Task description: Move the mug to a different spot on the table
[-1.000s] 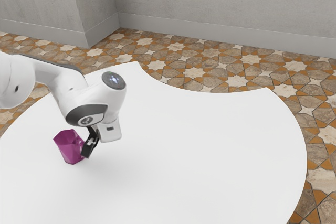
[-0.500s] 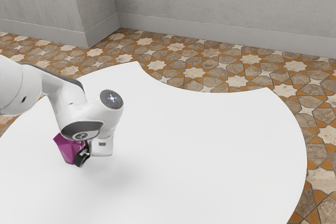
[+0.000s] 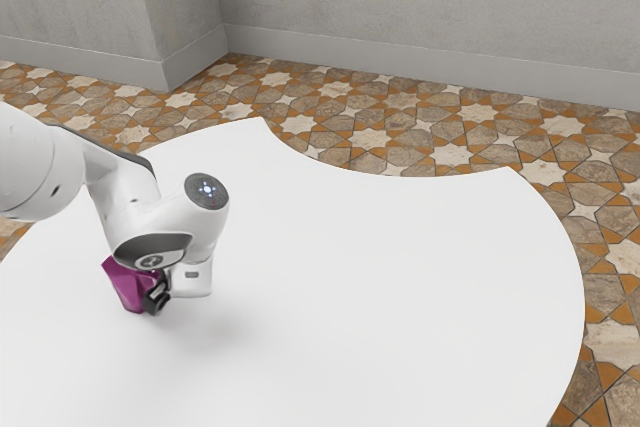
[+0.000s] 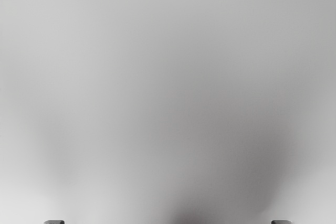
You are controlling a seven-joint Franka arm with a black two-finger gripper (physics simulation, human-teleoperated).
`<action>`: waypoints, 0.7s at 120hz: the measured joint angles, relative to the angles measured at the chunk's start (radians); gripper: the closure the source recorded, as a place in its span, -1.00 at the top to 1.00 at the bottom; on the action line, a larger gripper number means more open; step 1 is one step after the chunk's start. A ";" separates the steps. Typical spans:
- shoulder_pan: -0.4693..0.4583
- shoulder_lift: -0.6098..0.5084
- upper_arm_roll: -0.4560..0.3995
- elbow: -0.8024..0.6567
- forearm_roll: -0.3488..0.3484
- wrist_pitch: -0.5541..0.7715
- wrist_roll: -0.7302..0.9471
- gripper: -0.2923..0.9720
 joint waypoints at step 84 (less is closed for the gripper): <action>0.000 0.006 0.018 0.001 0.010 0.011 -0.077 -0.12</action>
